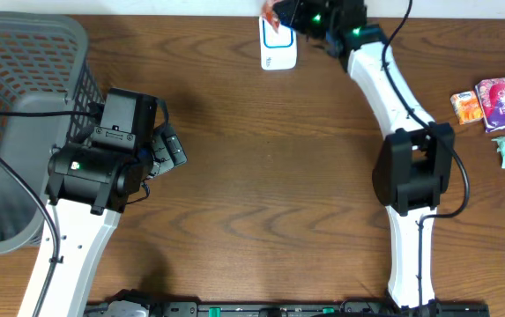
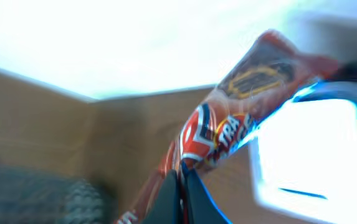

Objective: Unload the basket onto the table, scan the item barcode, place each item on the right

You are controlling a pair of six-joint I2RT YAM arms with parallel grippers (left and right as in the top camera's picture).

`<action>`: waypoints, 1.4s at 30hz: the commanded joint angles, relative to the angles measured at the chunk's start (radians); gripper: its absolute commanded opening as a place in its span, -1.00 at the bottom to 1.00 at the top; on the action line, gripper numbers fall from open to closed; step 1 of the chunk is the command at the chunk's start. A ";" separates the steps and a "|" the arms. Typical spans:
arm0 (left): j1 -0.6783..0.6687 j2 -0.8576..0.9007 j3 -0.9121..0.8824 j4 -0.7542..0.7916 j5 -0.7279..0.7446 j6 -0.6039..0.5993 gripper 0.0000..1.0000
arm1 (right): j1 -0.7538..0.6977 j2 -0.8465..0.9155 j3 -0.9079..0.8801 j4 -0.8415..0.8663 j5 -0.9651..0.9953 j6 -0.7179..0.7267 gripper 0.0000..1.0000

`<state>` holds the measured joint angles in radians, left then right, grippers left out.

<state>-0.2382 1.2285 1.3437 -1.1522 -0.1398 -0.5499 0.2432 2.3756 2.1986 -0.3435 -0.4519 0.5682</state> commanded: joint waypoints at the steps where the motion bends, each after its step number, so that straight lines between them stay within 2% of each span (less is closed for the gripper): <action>1: 0.003 0.000 0.010 -0.003 -0.006 -0.001 0.95 | 0.045 -0.004 0.026 -0.069 0.370 -0.268 -0.98; 5: 0.003 0.000 0.010 -0.003 -0.006 -0.002 0.96 | 0.082 0.010 0.016 -0.100 0.581 -0.323 -0.98; 11: 0.003 0.000 0.010 -0.003 -0.006 -0.001 0.96 | 0.092 0.044 0.016 -0.076 0.604 -0.313 -0.98; 16: 0.003 0.000 0.010 -0.003 -0.006 -0.001 0.96 | 0.079 0.023 0.021 -0.121 0.607 -0.310 -0.94; 19: 0.003 0.000 0.010 -0.003 -0.006 -0.002 0.96 | 0.055 -0.033 0.021 -0.214 0.651 -0.245 -0.56; 22: 0.003 0.000 0.010 -0.003 -0.006 -0.002 0.96 | 0.009 -0.085 0.021 -0.335 0.638 -0.202 -0.51; 28: 0.003 0.000 0.010 -0.003 -0.006 -0.001 0.96 | -0.064 -0.077 0.009 -0.535 0.515 -0.202 0.09; 34: 0.003 0.000 0.010 -0.003 -0.006 -0.001 0.96 | -0.070 -0.041 -0.082 -0.544 0.383 -0.202 0.48; 37: 0.003 0.000 0.010 -0.003 -0.006 -0.002 0.96 | -0.061 -0.031 -0.137 -0.527 0.379 -0.175 0.47; 39: 0.003 0.000 0.010 -0.003 -0.006 -0.001 0.96 | -0.058 -0.028 -0.194 -0.503 0.378 -0.137 0.29; 42: 0.003 0.000 0.010 -0.003 -0.006 -0.001 0.96 | -0.057 -0.028 -0.267 -0.462 0.378 -0.111 0.18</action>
<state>-0.2382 1.2285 1.3437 -1.1522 -0.1398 -0.5499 0.1856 2.3299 1.9984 -0.8322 -0.0544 0.4088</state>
